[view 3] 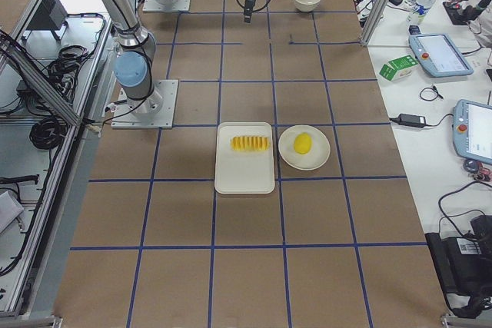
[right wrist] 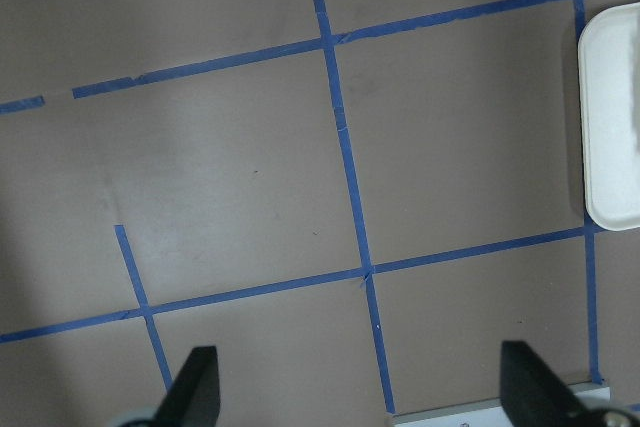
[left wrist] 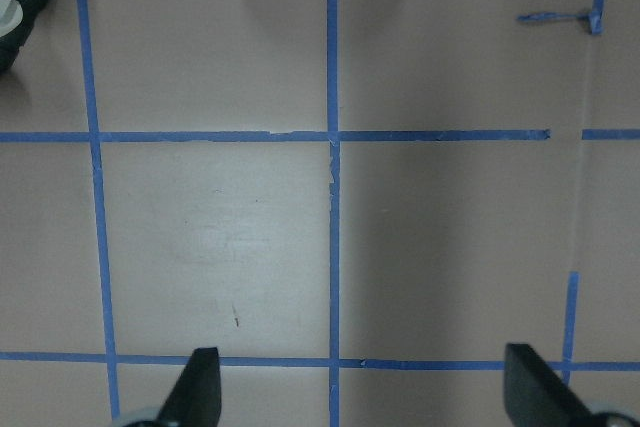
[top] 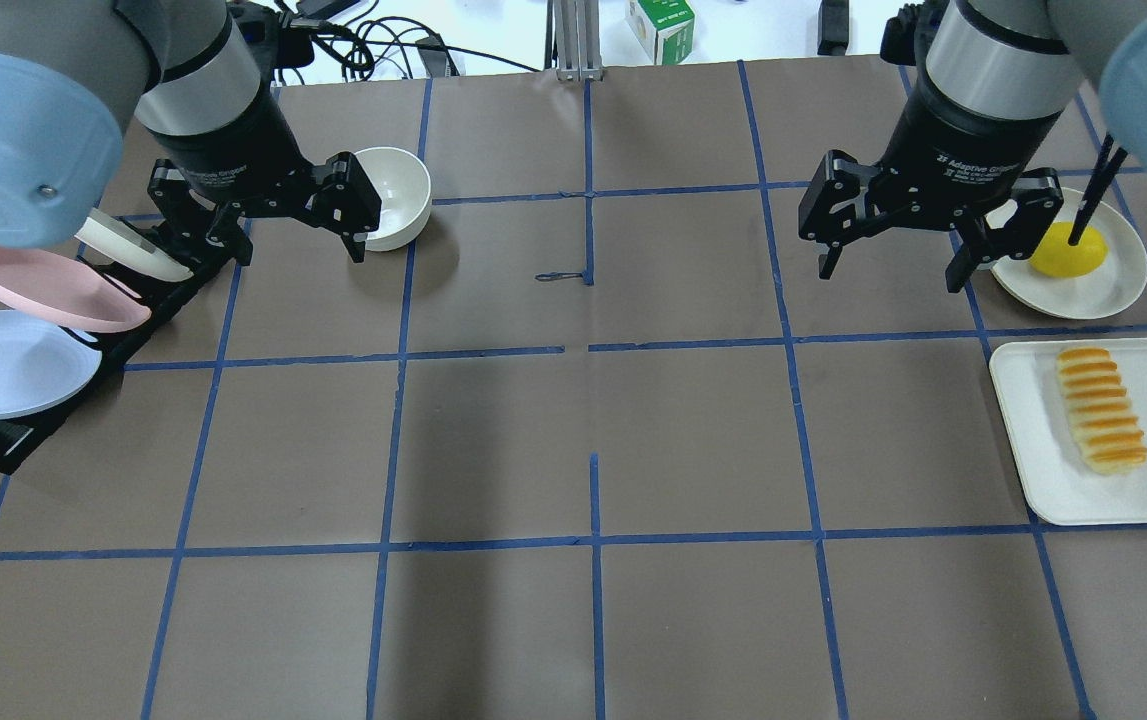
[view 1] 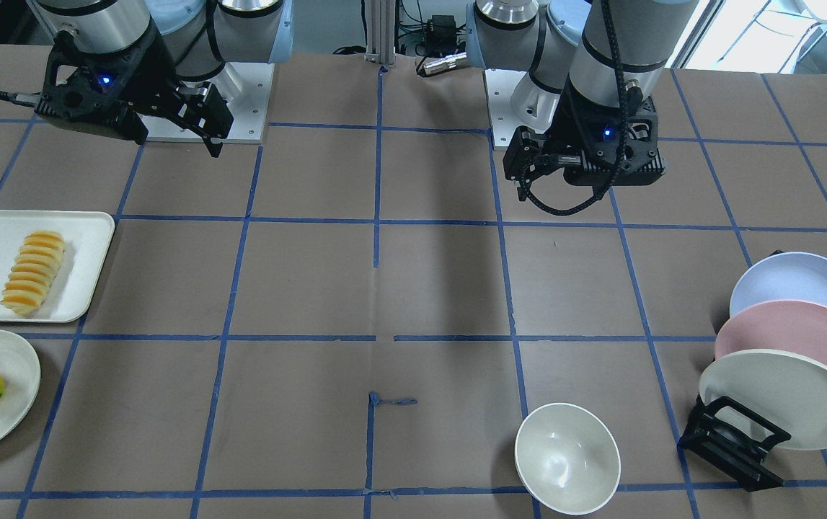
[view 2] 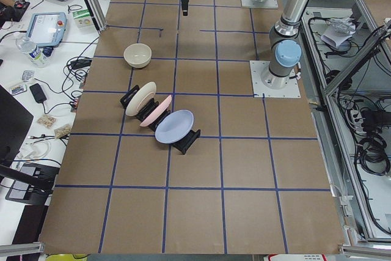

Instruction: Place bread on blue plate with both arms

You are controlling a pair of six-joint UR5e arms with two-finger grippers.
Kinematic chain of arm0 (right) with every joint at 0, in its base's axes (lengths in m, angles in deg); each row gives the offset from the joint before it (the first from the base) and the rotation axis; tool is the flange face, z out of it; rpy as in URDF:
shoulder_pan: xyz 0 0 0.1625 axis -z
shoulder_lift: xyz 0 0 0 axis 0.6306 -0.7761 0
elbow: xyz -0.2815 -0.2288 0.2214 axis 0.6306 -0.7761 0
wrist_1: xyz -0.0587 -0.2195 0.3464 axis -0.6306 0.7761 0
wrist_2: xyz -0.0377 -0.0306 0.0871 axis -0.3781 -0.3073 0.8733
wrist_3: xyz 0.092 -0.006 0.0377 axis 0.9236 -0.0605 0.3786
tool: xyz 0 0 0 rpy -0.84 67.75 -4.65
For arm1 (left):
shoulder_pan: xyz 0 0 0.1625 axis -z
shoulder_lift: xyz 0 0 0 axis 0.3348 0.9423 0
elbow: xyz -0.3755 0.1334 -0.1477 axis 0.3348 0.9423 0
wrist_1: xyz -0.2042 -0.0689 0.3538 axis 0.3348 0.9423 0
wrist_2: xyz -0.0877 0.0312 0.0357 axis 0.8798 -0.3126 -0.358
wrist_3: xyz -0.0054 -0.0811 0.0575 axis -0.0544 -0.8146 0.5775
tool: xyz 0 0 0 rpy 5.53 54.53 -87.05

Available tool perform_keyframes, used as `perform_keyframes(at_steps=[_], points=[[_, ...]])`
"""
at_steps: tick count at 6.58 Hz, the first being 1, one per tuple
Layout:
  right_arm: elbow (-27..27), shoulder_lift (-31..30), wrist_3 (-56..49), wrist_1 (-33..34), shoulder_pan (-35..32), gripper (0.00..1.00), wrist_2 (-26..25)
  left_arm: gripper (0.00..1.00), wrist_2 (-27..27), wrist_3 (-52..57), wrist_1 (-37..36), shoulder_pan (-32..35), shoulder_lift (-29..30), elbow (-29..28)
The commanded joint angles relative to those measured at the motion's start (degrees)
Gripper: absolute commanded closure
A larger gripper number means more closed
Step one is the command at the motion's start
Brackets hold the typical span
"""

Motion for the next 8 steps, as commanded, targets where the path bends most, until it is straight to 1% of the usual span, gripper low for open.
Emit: perform_keyframes(at_steps=[1,3,5,6,7,8], points=[[0.0,0.15,-0.01,0.34,0.35,0.0,-0.45,0.0,-0.11,0.0,0.0,0.0,0.04,0.0],[0.52,0.59,-0.27,0.87,1.83,0.0,-0.71,0.0,-0.2,-0.09,-0.97,0.0,0.04,0.0],[2.28,0.59,-14.26,1.23,12.16,0.0,-1.42,0.0,-0.37,0.0,-1.32,0.0,-0.05,0.18],[4.2,0.68,-19.21,3.66,16.39,0.0,-1.41,0.0,-0.2,0.09,-1.41,0.0,-0.05,0.18],[6.66,0.77,-26.05,9.69,20.26,0.0,-3.15,0.0,-0.11,-0.17,-1.41,0.08,-0.05,0.18],[11.55,0.86,-29.51,15.23,24.48,0.0,-5.26,0.0,-0.54,0.61,-1.41,-0.35,-0.4,0.18]])
